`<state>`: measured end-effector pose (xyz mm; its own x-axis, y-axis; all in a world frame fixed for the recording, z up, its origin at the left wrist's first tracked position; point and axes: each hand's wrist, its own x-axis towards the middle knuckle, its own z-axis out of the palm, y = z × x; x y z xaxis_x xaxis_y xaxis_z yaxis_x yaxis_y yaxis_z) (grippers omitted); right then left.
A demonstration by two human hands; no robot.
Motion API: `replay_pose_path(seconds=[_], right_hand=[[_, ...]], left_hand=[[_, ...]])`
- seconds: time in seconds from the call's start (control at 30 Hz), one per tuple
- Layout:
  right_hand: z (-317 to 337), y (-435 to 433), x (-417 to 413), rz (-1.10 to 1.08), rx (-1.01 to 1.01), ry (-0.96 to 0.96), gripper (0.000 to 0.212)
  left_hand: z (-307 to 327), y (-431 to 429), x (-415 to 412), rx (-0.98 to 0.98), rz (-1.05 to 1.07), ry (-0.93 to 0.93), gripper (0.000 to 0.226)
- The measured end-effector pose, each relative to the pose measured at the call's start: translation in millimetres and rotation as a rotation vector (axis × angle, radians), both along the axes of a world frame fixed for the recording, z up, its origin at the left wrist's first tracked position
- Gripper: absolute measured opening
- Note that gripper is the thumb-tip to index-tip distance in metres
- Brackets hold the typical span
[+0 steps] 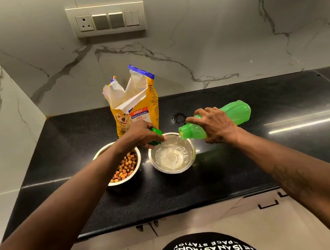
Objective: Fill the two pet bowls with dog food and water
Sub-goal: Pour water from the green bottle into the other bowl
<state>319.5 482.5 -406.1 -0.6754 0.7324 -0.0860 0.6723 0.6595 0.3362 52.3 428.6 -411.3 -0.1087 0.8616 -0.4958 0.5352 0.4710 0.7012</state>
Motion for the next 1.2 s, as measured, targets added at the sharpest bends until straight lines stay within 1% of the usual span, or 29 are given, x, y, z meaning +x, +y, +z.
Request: replay_pose_path(seconds=[0.17,0.53,0.83,1.0,1.2], right_hand=[[1.5,0.2,0.7,0.008,0.012,0.004,0.091],[1.5,2.6,4.4,0.002,0.016,0.027,0.092],[3.1,2.7,2.0,0.008,0.016,0.017,0.090],[3.1,2.8,0.4,0.005,0.011,0.014,0.090],[1.3,2.7,-0.6,0.012,0.009,0.017,0.089]], left_hand=[[1.8,-0.3,1.6,0.007,-0.005,0.018,0.052],[5.5,-2.1,9.2,-0.004,0.001,-0.008,0.048],[5.1,-3.4,9.0,0.012,0.005,-0.028,0.050],[2.9,-4.3,8.7,0.014,0.016,-0.050,0.038],[0.5,-4.7,6.8,0.014,0.016,-0.061,0.042]])
